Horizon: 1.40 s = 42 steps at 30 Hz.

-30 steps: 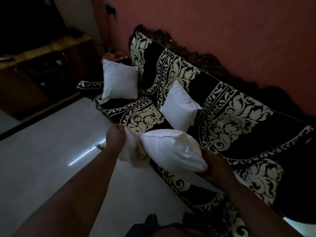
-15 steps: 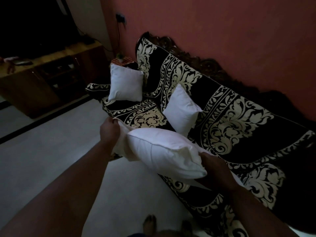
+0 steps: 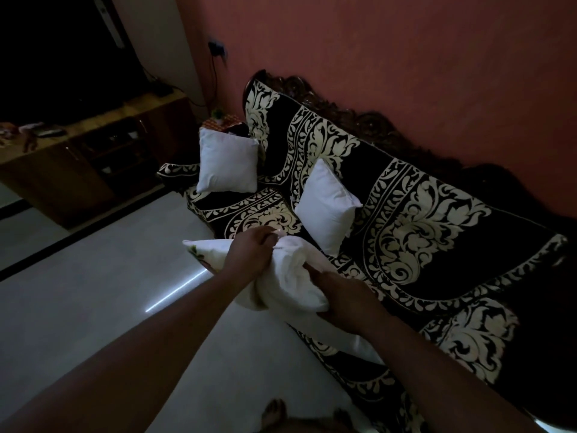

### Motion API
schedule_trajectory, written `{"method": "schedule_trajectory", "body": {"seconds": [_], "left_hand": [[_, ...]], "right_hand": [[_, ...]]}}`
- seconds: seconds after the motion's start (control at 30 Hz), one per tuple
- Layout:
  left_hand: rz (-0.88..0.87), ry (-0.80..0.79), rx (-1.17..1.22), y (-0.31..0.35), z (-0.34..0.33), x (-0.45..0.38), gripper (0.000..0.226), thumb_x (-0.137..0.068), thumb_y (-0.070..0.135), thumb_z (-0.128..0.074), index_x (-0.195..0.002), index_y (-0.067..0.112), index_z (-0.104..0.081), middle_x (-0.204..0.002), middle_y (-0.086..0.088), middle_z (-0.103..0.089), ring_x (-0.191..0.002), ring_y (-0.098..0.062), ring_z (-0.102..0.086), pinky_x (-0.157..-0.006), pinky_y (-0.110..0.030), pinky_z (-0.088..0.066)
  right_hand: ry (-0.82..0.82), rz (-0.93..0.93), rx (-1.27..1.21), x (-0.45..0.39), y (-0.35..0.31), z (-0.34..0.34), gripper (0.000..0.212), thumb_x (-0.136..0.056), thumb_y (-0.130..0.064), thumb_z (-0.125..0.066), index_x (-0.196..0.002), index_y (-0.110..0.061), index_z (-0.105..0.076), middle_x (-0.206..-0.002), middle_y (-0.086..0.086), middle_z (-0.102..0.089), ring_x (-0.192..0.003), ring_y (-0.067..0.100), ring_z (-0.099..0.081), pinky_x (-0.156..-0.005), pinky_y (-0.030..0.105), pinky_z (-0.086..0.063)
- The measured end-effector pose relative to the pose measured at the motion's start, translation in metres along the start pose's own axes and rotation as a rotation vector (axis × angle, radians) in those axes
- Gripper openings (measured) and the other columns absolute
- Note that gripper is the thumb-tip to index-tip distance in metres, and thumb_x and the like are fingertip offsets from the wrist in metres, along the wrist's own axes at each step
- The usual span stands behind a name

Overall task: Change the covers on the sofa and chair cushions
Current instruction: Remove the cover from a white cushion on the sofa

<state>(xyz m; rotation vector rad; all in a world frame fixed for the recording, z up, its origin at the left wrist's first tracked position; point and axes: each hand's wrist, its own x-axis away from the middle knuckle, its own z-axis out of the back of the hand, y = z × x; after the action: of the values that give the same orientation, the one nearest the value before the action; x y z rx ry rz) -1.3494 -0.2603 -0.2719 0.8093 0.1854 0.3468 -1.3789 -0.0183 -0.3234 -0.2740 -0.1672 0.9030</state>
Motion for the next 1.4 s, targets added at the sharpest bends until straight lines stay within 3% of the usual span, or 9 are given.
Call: {"method": "schedule_trajectory", "body": {"seconds": [0.17, 0.37, 0.6, 0.73, 0.87, 0.97, 1.13, 1.23, 1.4], "left_hand": [[-0.146, -0.037, -0.162, 0.028, -0.01, 0.016, 0.028, -0.101, 0.022, -0.051, -0.114, 0.014, -0.074, -0.102, -0.008, -0.076, -0.092, -0.024, -0.07, -0.082, -0.034, -0.052], [-0.367, -0.174, -0.5, 0.056, -0.044, 0.042, 0.035, -0.103, 0.037, -0.044, -0.12, 0.018, -0.068, -0.109, -0.01, -0.073, -0.098, -0.03, -0.068, -0.075, -0.034, -0.046], [-0.326, -0.081, -0.593, 0.055, -0.01, -0.003, 0.034, -0.102, 0.034, -0.044, -0.127, 0.025, -0.065, -0.106, -0.007, -0.073, -0.092, -0.029, -0.069, -0.066, -0.031, -0.043], [-0.41, -0.343, -0.513, 0.079, -0.032, 0.005, 0.031, -0.1, 0.033, -0.048, -0.106, 0.015, -0.073, -0.099, -0.009, -0.073, -0.091, -0.028, -0.068, -0.076, -0.035, -0.052], [-0.491, -0.391, -0.578, 0.093, -0.047, 0.01, 0.032, -0.101, 0.035, -0.048, -0.113, 0.018, -0.072, -0.104, -0.007, -0.073, -0.097, -0.028, -0.068, -0.081, -0.036, -0.054], [-0.663, -0.225, -0.62, 0.092, -0.038, 0.001, 0.04, -0.105, 0.042, -0.046, -0.139, 0.026, -0.059, -0.115, -0.002, -0.072, -0.1, -0.025, -0.068, -0.078, -0.034, -0.05], [-0.652, 0.085, -0.463, 0.043, -0.021, -0.005, 0.081, -0.087, 0.066, -0.058, -0.153, 0.025, -0.037, -0.137, -0.005, -0.057, -0.126, -0.025, -0.048, -0.105, -0.041, -0.035], [-0.387, 0.012, -0.379, 0.004, -0.016, -0.018, 0.064, -0.085, 0.051, -0.066, -0.142, 0.024, -0.052, -0.132, -0.006, -0.06, -0.122, -0.032, -0.054, -0.102, -0.041, -0.042], [-0.434, -0.086, -0.462, 0.014, -0.023, -0.011, 0.046, -0.093, 0.02, -0.059, -0.139, 0.021, -0.057, -0.127, -0.011, -0.066, -0.106, -0.035, -0.065, -0.082, -0.04, -0.053]], "right_hand": [[-0.151, -0.05, 0.039, -0.021, -0.012, 0.011, 0.063, -0.093, -0.036, -0.06, -0.15, -0.023, -0.038, -0.134, 0.006, -0.062, -0.113, 0.03, -0.063, -0.09, 0.037, -0.051], [-0.396, -0.04, 0.24, -0.047, -0.024, 0.023, 0.051, -0.107, -0.032, -0.034, -0.152, -0.008, -0.038, -0.153, 0.018, -0.043, -0.137, 0.035, -0.046, -0.112, 0.043, -0.037], [0.001, -0.277, -0.294, -0.038, -0.026, 0.011, 0.078, -0.09, -0.04, -0.062, -0.157, -0.038, -0.024, -0.124, 0.008, -0.067, -0.11, 0.033, -0.064, -0.087, 0.038, -0.052], [-0.055, -0.223, -0.231, -0.034, -0.032, 0.017, 0.039, -0.092, -0.025, -0.042, -0.109, -0.027, -0.077, -0.099, 0.004, -0.076, -0.087, 0.024, -0.073, -0.072, 0.032, -0.056], [0.187, -0.32, -0.639, -0.024, -0.025, 0.007, 0.012, -0.099, -0.029, -0.06, -0.109, -0.024, -0.065, -0.091, -0.026, -0.053, -0.081, -0.013, -0.049, -0.077, 0.006, -0.043], [0.37, -0.429, -0.862, -0.023, -0.021, 0.01, 0.017, -0.096, -0.002, -0.063, -0.112, -0.004, -0.065, -0.09, -0.018, -0.058, -0.086, 0.002, -0.059, -0.078, 0.008, -0.045], [0.529, -0.452, -1.097, -0.016, -0.005, 0.036, 0.039, -0.076, -0.032, -0.074, -0.114, -0.035, -0.068, -0.108, -0.01, -0.073, -0.102, 0.01, -0.068, -0.087, 0.032, -0.053], [0.576, -0.528, -1.211, -0.013, 0.008, 0.037, 0.044, -0.072, -0.013, -0.08, -0.108, -0.036, -0.071, -0.104, -0.012, -0.075, -0.097, 0.006, -0.069, -0.085, 0.025, -0.054], [0.728, -0.633, -1.279, -0.019, 0.016, 0.048, 0.039, -0.077, 0.004, -0.075, -0.099, -0.028, -0.071, -0.092, -0.01, -0.073, -0.083, 0.012, -0.068, -0.068, 0.013, -0.051]]}}
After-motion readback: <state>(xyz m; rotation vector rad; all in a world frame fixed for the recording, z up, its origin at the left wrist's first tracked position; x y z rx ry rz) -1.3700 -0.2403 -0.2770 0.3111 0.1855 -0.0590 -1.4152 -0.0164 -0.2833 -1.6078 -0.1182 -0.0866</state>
